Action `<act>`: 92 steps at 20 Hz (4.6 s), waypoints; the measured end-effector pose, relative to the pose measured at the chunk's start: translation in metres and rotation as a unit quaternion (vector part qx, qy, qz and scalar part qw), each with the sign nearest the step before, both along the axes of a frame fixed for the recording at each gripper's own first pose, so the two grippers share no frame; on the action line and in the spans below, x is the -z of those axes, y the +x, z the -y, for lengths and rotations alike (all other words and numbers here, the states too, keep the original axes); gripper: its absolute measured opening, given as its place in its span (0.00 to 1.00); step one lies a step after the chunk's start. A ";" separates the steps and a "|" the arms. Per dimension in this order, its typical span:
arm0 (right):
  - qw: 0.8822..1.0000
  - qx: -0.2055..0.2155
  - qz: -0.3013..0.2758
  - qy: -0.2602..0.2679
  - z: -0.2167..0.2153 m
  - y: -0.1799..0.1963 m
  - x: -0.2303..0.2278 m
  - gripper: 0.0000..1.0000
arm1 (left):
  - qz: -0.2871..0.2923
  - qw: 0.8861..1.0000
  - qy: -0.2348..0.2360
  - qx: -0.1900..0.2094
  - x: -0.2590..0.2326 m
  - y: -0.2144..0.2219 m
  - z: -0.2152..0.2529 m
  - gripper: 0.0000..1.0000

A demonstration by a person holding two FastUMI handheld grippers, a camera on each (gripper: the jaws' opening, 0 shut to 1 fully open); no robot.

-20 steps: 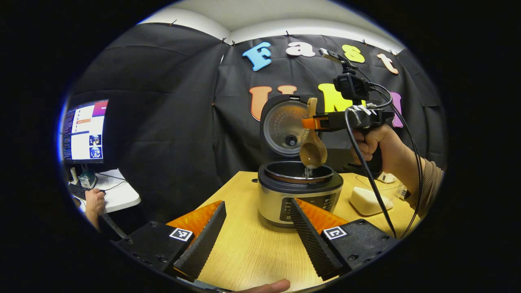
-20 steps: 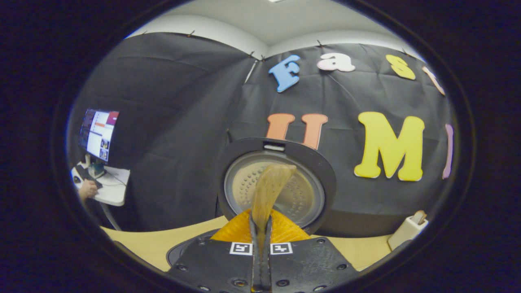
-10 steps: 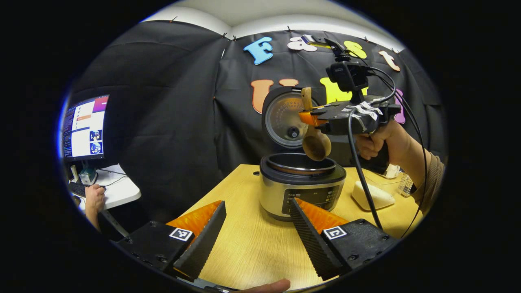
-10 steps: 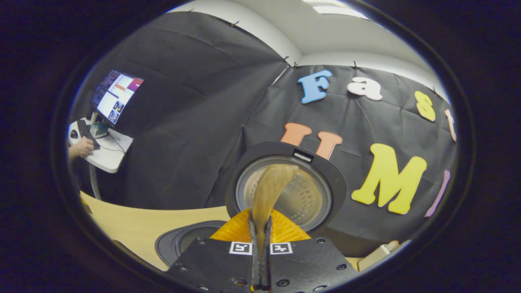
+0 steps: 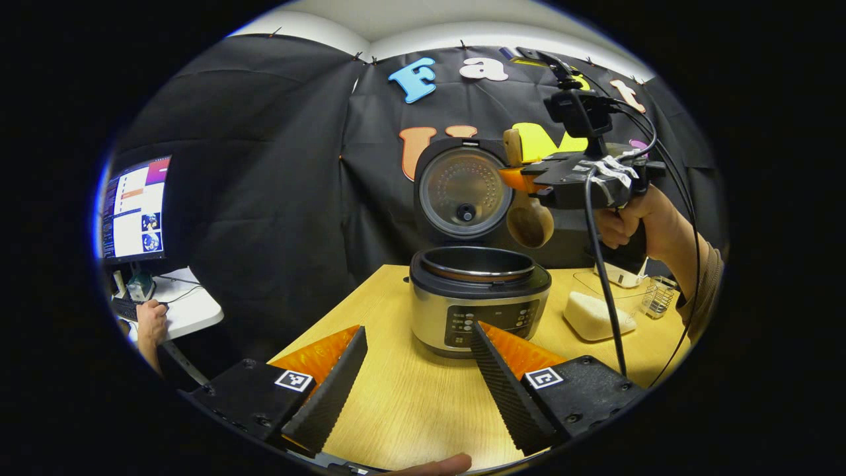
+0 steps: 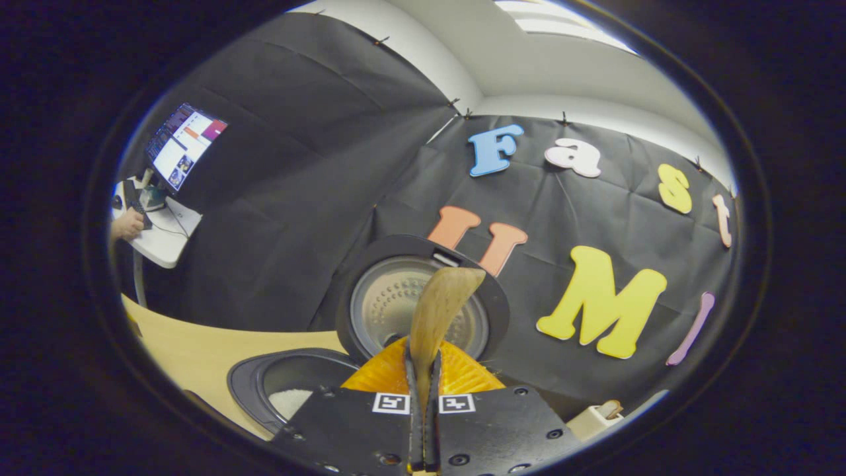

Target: Close the left gripper, press the button to open the rice cooker; take a wooden spoon from the chopstick holder with the right hand, scoop a spoonful of rice and pour it into the rice cooker, then put the wooden spoon back into the chopstick holder.

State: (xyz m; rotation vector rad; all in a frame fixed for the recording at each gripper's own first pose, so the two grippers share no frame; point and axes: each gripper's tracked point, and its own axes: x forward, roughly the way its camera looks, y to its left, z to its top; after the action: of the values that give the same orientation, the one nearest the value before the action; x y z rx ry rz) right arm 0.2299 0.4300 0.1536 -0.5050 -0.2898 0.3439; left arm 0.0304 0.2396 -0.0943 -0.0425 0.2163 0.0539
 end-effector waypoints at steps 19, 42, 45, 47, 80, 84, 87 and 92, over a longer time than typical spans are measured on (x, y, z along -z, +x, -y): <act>0.974 0.181 -0.017 0.136 0.310 -0.007 -0.007 0.02 | -0.017 0.996 -0.024 0.086 0.002 -0.002 0.118 1.00; 0.907 0.255 -0.184 0.280 0.501 0.033 0.125 0.05 | -0.007 0.991 -0.025 0.130 -0.007 0.002 0.182 1.00; 0.884 0.249 -0.217 0.330 0.512 0.044 0.139 0.08 | -0.014 0.990 -0.035 0.135 -0.005 0.002 0.185 1.00; 0.872 0.248 -0.241 0.346 0.514 0.043 0.150 0.12 | -0.013 0.990 -0.037 0.133 -0.005 0.002 0.182 1.00; 0.934 0.152 -0.147 0.287 0.483 -0.054 0.061 0.92 | 0.056 0.998 -0.010 0.030 -0.182 0.165 0.092 1.00; 0.942 0.146 -0.151 0.260 0.495 -0.058 0.082 0.96 | 0.059 0.998 0.013 0.015 -0.213 0.199 0.082 1.00; 0.946 0.152 -0.157 0.241 0.506 -0.061 0.096 0.96 | 0.072 0.997 0.021 0.009 -0.238 0.225 0.080 0.99; 0.949 0.146 -0.155 0.234 0.512 -0.062 0.102 0.96 | 0.079 0.997 0.020 -0.007 -0.271 0.276 0.074 0.99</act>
State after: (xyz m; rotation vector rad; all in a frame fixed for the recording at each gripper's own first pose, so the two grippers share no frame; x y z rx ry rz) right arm 0.1679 -0.0818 0.0516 -0.0172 0.0161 0.0555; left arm 0.3061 0.1661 0.1763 -0.0086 0.0570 0.0683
